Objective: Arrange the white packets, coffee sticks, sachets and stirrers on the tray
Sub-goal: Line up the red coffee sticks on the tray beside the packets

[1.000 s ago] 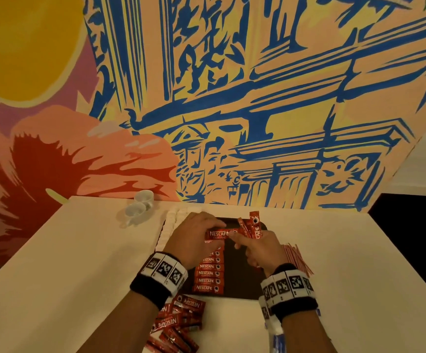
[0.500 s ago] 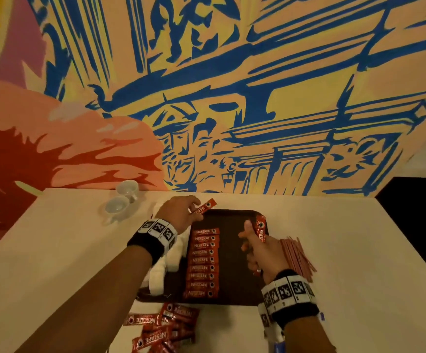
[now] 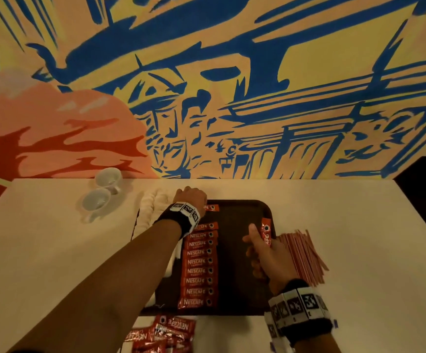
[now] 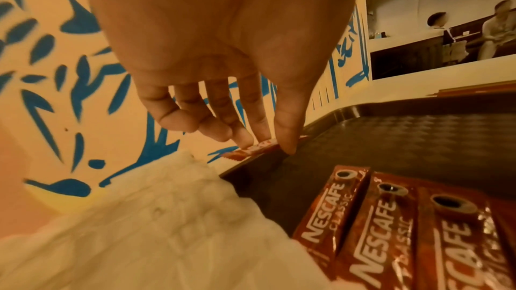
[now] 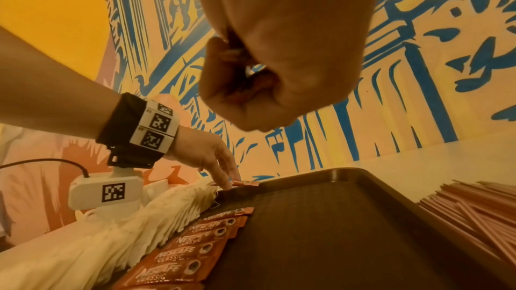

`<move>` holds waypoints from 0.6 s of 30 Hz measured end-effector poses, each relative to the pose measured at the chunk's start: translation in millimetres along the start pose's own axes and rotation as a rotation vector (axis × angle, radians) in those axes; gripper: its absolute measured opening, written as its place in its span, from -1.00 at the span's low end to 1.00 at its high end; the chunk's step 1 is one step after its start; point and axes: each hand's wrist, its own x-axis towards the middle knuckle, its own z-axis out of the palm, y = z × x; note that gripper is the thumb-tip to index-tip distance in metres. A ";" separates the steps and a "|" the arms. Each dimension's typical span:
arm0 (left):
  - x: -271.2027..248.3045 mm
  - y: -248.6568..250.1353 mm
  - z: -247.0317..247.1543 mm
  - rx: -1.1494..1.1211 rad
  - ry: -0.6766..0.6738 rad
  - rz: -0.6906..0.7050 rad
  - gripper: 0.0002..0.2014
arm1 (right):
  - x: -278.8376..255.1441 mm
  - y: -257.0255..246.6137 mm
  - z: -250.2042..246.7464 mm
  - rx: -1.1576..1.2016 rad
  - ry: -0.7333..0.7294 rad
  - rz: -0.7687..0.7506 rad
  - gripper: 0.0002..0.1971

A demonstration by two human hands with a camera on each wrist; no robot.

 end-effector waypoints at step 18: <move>19.6 3.1 8.7 0.136 0.007 0.039 -0.69 | 2.0 13.9 -8.9 0.031 -0.018 0.006 -0.53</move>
